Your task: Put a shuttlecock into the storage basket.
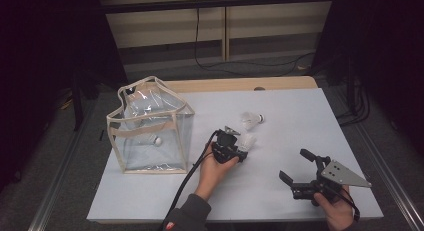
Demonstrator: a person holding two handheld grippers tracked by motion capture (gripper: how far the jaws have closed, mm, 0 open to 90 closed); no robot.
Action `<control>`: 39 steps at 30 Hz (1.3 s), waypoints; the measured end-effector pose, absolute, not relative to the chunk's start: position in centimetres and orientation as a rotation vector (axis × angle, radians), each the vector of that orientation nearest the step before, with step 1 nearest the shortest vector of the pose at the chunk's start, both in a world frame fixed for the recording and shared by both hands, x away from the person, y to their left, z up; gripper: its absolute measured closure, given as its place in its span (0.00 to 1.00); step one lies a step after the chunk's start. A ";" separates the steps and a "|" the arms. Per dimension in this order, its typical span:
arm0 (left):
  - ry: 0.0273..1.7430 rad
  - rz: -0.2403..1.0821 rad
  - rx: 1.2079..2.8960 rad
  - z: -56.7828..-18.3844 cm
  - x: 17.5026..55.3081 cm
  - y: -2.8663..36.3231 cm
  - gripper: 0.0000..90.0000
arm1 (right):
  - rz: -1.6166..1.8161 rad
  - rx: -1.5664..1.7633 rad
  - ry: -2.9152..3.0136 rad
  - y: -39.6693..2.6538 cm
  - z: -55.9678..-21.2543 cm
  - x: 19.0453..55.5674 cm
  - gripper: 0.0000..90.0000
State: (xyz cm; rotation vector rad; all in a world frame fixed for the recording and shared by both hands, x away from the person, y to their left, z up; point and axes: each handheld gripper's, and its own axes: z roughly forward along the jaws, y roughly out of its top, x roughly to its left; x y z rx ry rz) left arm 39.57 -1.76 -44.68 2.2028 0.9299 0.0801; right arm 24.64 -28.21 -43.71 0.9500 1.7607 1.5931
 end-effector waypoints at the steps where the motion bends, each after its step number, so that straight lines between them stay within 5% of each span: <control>1: 0.930 0.081 2.202 -44.7 39.6 -1.8 0.60 | 1.593 0.949 1.761 -28.2 -43.7 24.6 0.00; 17: 0.912 0.079 2.224 -44.6 39.1 -2.1 0.72 | 1.590 0.951 1.762 -28.2 -43.7 24.6 0.00; 39: 0.897 0.011 2.222 -43.3 38.9 -0.9 0.73 | 1.591 0.952 1.759 -28.2 -43.7 24.6 0.00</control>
